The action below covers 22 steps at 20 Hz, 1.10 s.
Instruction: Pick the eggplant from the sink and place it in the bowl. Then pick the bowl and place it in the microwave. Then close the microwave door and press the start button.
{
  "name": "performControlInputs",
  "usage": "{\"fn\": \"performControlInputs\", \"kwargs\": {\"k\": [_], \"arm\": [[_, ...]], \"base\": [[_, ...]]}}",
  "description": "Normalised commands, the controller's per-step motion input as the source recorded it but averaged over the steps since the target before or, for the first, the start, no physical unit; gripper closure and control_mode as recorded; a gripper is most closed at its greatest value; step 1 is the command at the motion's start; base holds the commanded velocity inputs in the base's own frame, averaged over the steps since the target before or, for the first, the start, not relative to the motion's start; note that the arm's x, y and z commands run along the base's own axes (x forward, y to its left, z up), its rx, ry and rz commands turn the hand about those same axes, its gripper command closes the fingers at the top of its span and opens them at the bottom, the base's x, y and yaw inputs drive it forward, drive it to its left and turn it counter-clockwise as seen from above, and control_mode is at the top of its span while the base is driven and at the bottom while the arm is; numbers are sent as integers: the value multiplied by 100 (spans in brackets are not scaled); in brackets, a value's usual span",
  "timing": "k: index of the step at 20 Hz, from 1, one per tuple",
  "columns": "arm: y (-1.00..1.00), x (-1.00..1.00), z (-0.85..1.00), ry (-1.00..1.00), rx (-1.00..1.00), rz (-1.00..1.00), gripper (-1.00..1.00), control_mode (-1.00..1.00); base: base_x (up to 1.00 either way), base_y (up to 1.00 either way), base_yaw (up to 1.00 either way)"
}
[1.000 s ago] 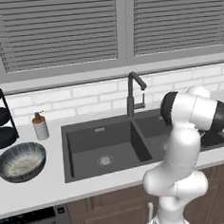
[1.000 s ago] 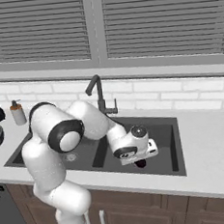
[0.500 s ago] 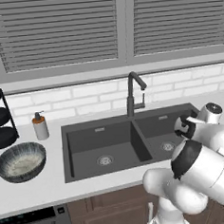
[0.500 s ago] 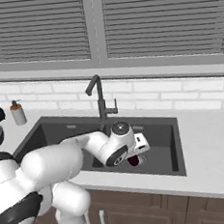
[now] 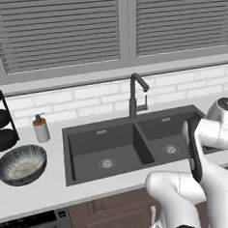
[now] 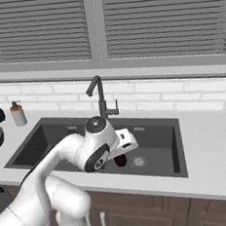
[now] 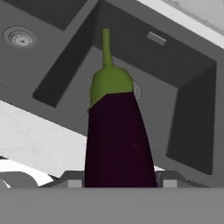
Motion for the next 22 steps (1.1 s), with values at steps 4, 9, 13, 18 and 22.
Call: {"fn": "performControlInputs", "kwargs": {"k": [4, 9, 13, 18, 22], "arm": [[55, -85, 96, 0, 0, 3, 100, -100], [93, -66, 48, 0, -1, 4, 100, -100], [100, -42, 31, 0, 0, 0, 100, -100], [89, -40, 7, 1, 0, 2, 100, -100], [68, -59, -10, -1, 0, 12, 100, -100]], "base": [[0, 0, 0], [0, 0, 0], [0, 0, 0], [0, 0, 0], [0, 0, 0]]}}
